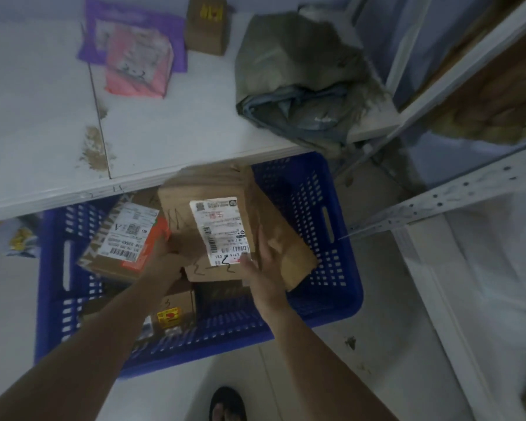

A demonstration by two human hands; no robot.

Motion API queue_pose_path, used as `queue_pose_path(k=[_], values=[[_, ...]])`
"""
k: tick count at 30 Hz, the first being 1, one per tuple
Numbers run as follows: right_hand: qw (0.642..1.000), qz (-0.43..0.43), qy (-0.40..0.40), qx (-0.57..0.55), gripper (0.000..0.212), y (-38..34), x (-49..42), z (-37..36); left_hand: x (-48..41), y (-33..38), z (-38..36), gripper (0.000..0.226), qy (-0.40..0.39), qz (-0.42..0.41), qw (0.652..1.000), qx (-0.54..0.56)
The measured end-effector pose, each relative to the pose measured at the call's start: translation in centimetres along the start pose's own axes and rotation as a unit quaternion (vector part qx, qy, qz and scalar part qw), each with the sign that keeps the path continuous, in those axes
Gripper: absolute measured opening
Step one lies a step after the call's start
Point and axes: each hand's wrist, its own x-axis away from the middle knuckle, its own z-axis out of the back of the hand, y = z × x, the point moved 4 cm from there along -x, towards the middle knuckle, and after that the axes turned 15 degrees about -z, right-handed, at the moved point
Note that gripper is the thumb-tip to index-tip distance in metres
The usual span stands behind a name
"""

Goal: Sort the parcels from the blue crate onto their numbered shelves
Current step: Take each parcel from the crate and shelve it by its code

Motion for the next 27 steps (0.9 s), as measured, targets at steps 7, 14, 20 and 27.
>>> queue_pose_path(k=[7,14,20,27], values=[[0.998,0.045,0.030,-0.046,0.042,-4.8,4.8,3.7,4.7,5.1,-3.2,0.088,-0.079,0.002,0.997,0.021],[0.995,0.034,0.055,-0.080,0.015,-8.0,11.7,6.2,8.7,12.2,-5.0,0.066,-0.066,-0.104,0.992,0.037],[0.998,0.026,0.059,-0.017,0.019,-11.4,18.4,6.8,12.4,19.3,-6.3,0.050,-0.058,-0.133,0.986,0.087],[0.934,0.145,0.289,0.152,0.096,-18.8,26.4,10.7,16.6,26.5,-4.4,0.048,-0.115,-0.234,0.965,-0.013]])
